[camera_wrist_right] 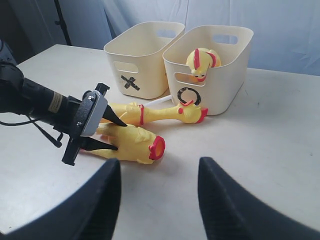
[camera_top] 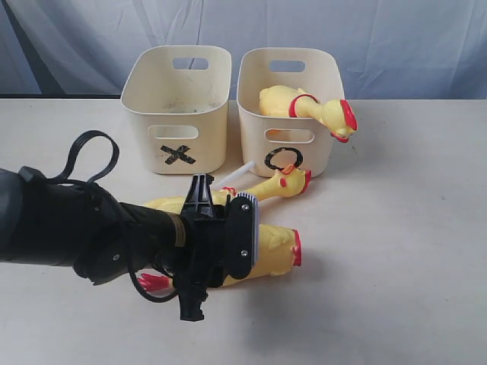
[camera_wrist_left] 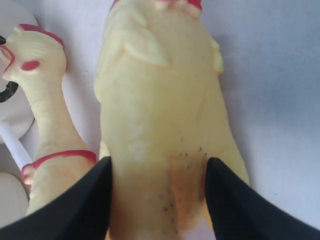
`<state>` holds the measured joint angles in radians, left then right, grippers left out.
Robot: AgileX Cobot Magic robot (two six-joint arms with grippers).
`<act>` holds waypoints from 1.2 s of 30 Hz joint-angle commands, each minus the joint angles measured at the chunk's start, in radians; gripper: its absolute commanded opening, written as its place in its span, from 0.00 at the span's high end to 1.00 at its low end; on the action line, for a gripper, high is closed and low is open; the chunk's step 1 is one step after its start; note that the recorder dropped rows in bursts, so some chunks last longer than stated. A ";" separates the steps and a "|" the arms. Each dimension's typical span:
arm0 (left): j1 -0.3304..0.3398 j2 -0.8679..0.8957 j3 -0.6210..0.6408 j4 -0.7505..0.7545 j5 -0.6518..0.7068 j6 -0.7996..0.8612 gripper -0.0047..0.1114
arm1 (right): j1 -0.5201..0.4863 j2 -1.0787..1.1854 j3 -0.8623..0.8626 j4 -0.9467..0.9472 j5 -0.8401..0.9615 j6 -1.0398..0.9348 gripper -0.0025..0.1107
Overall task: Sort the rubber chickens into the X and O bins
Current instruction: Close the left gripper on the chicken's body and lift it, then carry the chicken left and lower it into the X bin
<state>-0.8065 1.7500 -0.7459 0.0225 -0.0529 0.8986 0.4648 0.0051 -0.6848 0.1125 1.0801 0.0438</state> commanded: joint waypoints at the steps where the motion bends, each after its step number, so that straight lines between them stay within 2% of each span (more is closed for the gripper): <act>1: -0.006 -0.009 -0.005 -0.014 -0.016 -0.005 0.96 | -0.004 -0.005 0.004 -0.003 -0.007 -0.005 0.57; 14: -0.006 -0.100 -0.005 -0.051 0.017 -0.010 0.96 | -0.004 -0.005 0.004 -0.003 -0.014 -0.005 0.57; 19: -0.006 -0.137 -0.005 -0.086 0.086 -0.010 0.96 | -0.004 -0.005 0.004 -0.003 -0.018 -0.005 0.57; 25: -0.061 -0.169 -0.005 -0.117 0.136 -0.010 0.96 | -0.004 -0.005 0.004 -0.003 -0.018 -0.005 0.57; 27: -0.082 -0.178 -0.023 -0.190 0.174 -0.008 0.96 | -0.004 -0.005 0.004 -0.003 -0.018 -0.005 0.57; 31: -0.104 -0.192 -0.061 -0.205 0.242 -0.008 0.96 | -0.004 -0.005 0.004 -0.003 -0.015 -0.005 0.57; 36: -0.083 -0.252 -0.140 -0.196 0.242 -0.008 0.96 | -0.004 -0.005 0.004 -0.003 -0.015 -0.005 0.57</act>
<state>-0.9008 1.5287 -0.8482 -0.1625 0.2028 0.8944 0.4648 0.0051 -0.6848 0.1125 1.0740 0.0438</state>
